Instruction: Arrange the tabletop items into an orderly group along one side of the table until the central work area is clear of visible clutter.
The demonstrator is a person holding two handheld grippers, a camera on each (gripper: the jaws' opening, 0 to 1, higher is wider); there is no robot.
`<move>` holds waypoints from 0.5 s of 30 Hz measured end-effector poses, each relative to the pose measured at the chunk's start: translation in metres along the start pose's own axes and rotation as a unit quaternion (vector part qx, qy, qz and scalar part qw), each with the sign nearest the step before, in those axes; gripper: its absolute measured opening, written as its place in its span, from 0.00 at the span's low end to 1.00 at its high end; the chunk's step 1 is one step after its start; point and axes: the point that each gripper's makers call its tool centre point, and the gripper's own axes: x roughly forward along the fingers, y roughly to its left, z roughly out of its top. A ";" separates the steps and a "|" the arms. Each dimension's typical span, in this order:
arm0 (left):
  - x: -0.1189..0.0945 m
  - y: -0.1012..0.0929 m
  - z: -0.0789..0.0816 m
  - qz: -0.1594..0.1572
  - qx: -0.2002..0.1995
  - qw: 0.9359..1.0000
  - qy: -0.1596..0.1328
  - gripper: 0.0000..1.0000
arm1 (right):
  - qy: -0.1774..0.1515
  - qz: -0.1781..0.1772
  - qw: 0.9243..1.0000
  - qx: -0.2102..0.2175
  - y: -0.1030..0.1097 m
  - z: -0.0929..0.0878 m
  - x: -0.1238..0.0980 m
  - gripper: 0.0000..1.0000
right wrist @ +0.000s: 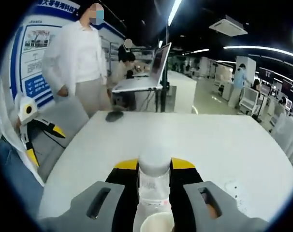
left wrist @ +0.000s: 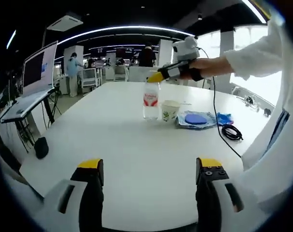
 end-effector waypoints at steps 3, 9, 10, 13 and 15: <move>0.001 -0.005 0.002 -0.005 -0.001 1.000 0.003 0.80 | 0.007 0.000 1.000 0.008 -0.003 -0.006 0.002 0.20; -0.001 0.003 -0.003 0.015 -0.007 1.000 0.025 0.69 | 0.005 -0.003 1.000 0.029 -0.009 -0.014 0.000 0.21; -0.001 0.003 -0.002 0.016 -0.006 1.000 0.021 0.69 | 0.002 -0.005 1.000 0.029 -0.011 -0.013 -0.001 0.21; -0.001 0.003 0.000 0.015 -0.007 1.000 0.015 0.70 | 0.004 0.004 1.000 0.030 -0.008 -0.012 -0.002 0.21; 0.000 0.004 -0.003 0.016 -0.004 1.000 0.020 0.70 | 0.006 0.008 1.000 0.028 -0.007 -0.013 -0.002 0.21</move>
